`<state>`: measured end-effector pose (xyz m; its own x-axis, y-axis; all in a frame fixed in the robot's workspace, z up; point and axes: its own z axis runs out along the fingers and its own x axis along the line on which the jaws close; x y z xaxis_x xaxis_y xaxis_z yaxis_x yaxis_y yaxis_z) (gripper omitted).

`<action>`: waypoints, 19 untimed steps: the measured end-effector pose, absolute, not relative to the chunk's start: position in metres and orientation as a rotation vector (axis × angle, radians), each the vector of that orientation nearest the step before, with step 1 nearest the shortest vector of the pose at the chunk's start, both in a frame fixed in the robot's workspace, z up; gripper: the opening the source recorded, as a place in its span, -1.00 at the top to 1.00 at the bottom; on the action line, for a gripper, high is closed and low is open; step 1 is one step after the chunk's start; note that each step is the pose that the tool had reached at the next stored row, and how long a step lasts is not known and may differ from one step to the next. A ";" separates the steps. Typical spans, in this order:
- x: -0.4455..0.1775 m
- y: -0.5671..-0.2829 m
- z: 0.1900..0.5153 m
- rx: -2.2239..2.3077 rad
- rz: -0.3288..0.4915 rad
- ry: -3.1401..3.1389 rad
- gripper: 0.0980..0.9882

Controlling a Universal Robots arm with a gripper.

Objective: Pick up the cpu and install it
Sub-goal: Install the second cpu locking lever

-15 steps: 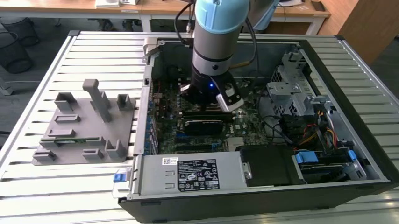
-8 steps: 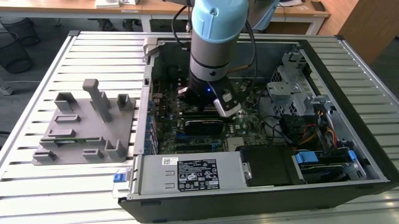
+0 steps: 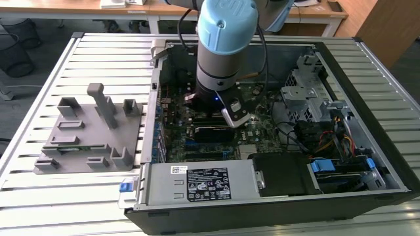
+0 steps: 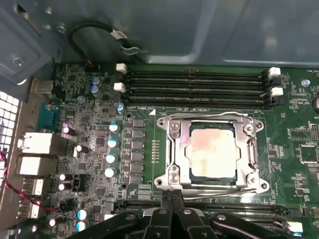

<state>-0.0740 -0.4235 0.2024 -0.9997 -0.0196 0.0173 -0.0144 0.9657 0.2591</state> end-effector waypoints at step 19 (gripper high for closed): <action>-0.081 -0.425 0.189 0.028 -0.508 -3.081 0.98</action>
